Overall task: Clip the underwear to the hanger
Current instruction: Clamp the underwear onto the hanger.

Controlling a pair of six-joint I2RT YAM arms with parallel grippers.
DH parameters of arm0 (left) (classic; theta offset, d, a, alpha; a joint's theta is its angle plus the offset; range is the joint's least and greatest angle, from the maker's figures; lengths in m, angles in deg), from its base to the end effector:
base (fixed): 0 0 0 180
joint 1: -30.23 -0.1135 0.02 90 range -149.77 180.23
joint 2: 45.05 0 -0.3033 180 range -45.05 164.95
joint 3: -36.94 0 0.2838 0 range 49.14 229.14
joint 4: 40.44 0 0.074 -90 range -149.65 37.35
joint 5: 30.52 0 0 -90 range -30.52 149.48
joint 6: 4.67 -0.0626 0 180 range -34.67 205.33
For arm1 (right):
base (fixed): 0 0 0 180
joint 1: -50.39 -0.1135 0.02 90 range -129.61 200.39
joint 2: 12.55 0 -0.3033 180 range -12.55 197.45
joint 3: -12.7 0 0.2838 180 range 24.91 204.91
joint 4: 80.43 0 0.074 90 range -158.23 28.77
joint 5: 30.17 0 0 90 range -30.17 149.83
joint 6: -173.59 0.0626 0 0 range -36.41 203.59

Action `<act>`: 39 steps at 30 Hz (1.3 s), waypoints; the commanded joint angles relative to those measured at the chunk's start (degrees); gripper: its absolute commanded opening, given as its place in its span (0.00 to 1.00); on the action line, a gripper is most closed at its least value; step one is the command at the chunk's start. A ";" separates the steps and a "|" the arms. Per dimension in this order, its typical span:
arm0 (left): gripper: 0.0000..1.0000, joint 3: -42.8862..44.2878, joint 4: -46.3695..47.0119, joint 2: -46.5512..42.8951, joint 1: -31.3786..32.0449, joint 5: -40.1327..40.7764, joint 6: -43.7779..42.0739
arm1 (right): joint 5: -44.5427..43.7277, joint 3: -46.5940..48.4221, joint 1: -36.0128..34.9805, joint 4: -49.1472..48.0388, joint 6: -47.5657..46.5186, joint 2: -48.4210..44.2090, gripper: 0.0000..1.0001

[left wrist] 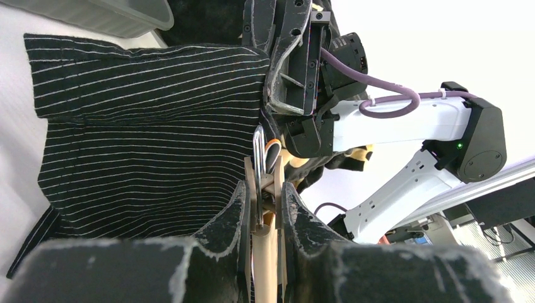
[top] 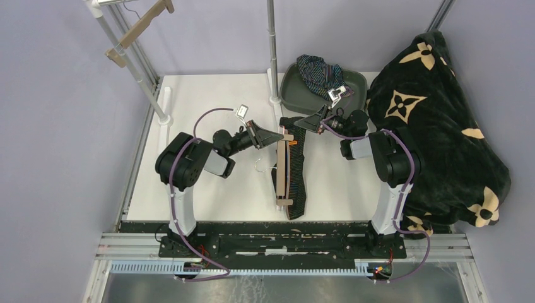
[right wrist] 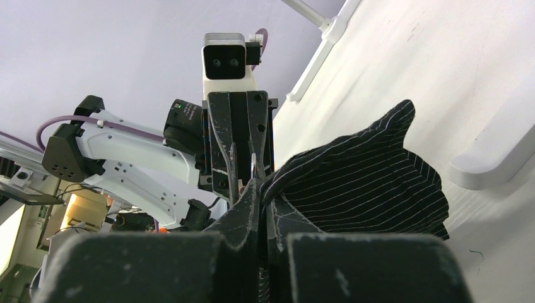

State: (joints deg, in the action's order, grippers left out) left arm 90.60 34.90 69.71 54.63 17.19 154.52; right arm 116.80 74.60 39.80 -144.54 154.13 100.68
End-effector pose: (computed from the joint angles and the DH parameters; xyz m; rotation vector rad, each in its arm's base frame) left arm 0.3476 -0.2039 0.1701 0.1172 1.6584 -1.7891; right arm 0.4056 0.1292 0.1945 -0.1277 1.7312 1.7611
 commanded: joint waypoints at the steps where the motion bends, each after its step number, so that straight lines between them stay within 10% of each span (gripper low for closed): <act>1: 0.03 0.99 11.08 1.08 1.39 -4.29 3.79 | -2.04 2.66 0.83 -6.31 0.27 -3.28 0.01; 23: 0.03 1.79 8.45 1.48 2.15 -3.81 2.25 | -2.04 2.72 0.83 -6.35 0.38 -2.96 0.01; 31: 0.36 1.96 8.46 2.11 2.13 -3.77 2.41 | -2.40 2.12 0.83 -6.31 0.28 -2.84 0.01; 39: 0.45 2.40 8.54 2.96 2.19 -3.86 2.46 | -2.68 1.20 0.86 -6.23 -0.32 -1.90 0.01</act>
State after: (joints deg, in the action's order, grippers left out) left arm 91.75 34.83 72.24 56.51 15.38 154.50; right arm 114.92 74.60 40.26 -145.02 154.24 100.64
